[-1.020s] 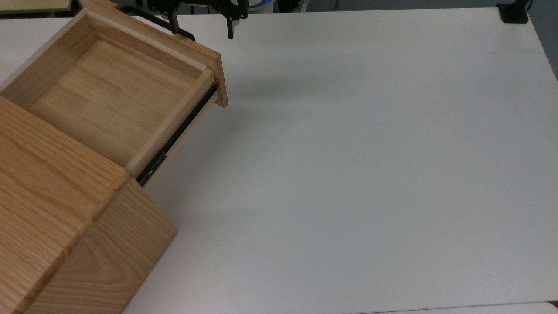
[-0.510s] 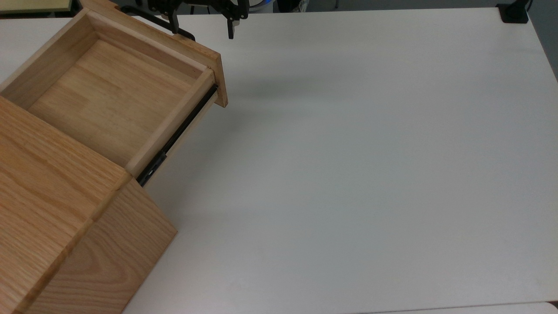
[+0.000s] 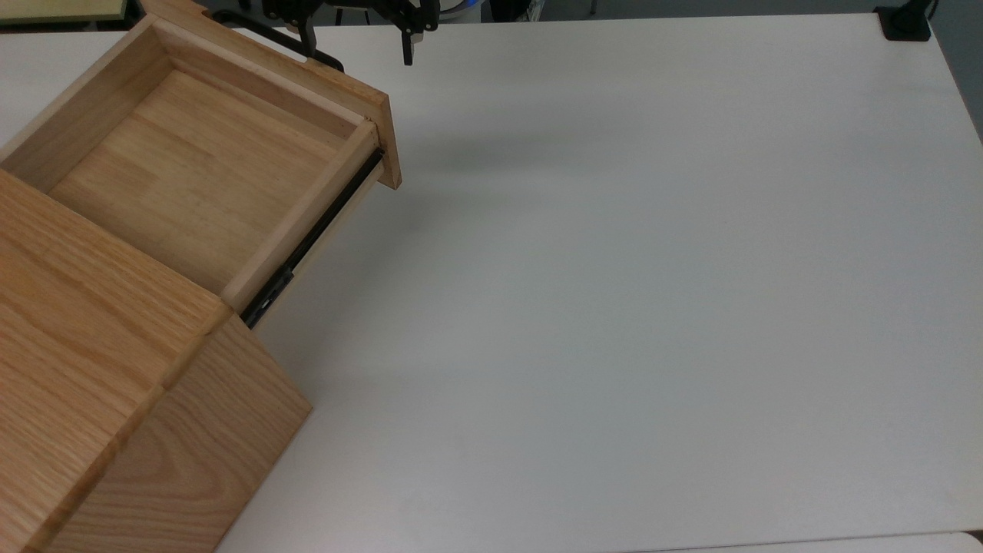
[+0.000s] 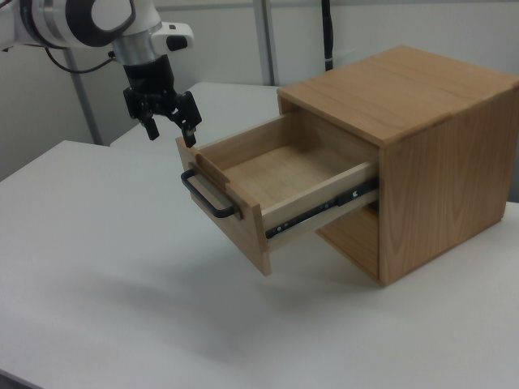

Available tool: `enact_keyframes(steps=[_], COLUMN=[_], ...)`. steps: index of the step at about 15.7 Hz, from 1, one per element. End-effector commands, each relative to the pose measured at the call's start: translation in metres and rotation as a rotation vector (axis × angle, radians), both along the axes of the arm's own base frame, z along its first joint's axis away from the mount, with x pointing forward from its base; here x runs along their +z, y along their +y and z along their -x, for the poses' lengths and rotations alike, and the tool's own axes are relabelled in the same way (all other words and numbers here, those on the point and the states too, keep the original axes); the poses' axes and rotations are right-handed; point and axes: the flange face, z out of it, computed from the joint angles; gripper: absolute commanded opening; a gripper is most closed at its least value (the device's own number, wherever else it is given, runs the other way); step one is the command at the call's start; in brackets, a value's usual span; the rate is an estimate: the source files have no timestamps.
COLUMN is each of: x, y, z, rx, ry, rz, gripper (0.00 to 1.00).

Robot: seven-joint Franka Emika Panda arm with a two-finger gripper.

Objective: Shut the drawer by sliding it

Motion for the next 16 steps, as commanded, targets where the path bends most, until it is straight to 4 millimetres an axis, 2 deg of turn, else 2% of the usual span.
enact_keyframes(steps=[1, 3, 7, 8, 11, 12, 14, 16], x=[0.003, 0.009, 0.020, 0.022, 0.009, 0.002, -0.011, -0.020], y=[0.002, 0.002, 0.011, 0.010, 0.003, -0.004, -0.017, -0.035], z=[0.016, 0.028, 0.077, 0.085, 0.092, 0.092, 0.091, 0.088], rx=[0.125, 0.147, 0.127, 0.066, -0.174, -0.243, -0.335, -0.377], ry=[0.062, 0.091, 0.149, 0.149, 0.200, 0.213, 0.231, 0.235], rz=[0.006, 0.003, -0.001, -0.005, -0.003, -0.002, 0.000, -0.008], gripper=[1.00, 1.00, 0.99, 0.98, 0.85, 0.75, 0.49, 0.12])
